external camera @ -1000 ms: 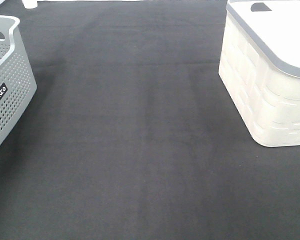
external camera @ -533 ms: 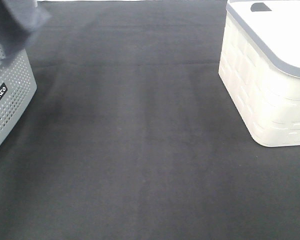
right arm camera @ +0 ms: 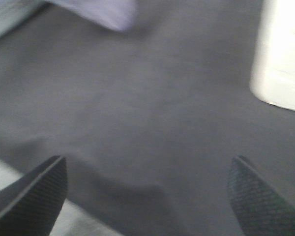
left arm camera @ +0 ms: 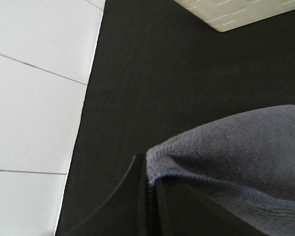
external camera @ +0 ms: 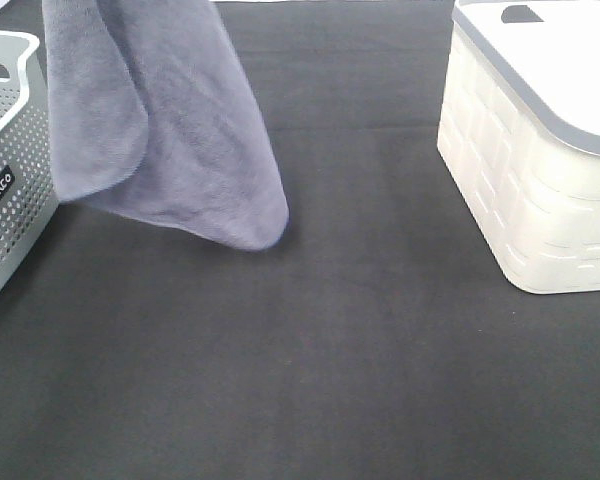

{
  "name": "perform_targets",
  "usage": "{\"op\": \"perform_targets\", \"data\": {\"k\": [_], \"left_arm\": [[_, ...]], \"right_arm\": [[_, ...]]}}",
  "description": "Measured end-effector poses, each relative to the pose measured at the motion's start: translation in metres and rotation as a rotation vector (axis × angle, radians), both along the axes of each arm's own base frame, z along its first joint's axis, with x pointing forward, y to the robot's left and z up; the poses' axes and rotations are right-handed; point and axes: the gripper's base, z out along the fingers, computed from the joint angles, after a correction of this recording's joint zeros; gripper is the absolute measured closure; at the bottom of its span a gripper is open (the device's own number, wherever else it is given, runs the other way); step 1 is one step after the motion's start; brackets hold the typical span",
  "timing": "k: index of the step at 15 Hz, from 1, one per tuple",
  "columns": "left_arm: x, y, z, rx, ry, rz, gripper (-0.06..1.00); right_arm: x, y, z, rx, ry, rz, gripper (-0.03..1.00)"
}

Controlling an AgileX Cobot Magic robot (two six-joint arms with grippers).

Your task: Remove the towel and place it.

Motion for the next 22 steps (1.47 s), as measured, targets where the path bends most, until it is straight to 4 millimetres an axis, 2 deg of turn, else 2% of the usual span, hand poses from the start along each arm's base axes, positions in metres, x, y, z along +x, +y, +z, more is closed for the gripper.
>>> {"op": "perform_targets", "data": {"k": [4,7,10,12,16,22], "left_arm": [[-0.001,-0.025,-0.009,0.010,0.023,-0.073,0.94],[-0.008,-0.045,-0.006,-0.035,0.014,-0.103,0.94],[-0.014,-0.059,-0.003,-0.059,-0.023,-0.136,0.94],[-0.019,-0.069,-0.002,-0.057,-0.046,-0.173,0.94],[-0.026,-0.086,0.001,-0.045,-0.113,-0.239,0.94],[-0.026,-0.106,-0.006,-0.010,-0.168,-0.306,0.94]], "right_arm": [[0.019,0.019,0.018,0.204,0.008,0.155,0.12],[0.036,0.026,0.029,0.387,0.036,0.143,0.12],[0.049,0.026,0.033,0.439,0.004,0.099,0.12],[0.059,0.023,0.034,0.416,-0.032,0.077,0.14],[0.095,0.023,0.030,0.382,-0.072,0.086,0.27],[0.155,0.042,0.015,0.554,-0.132,0.371,0.39]]}}
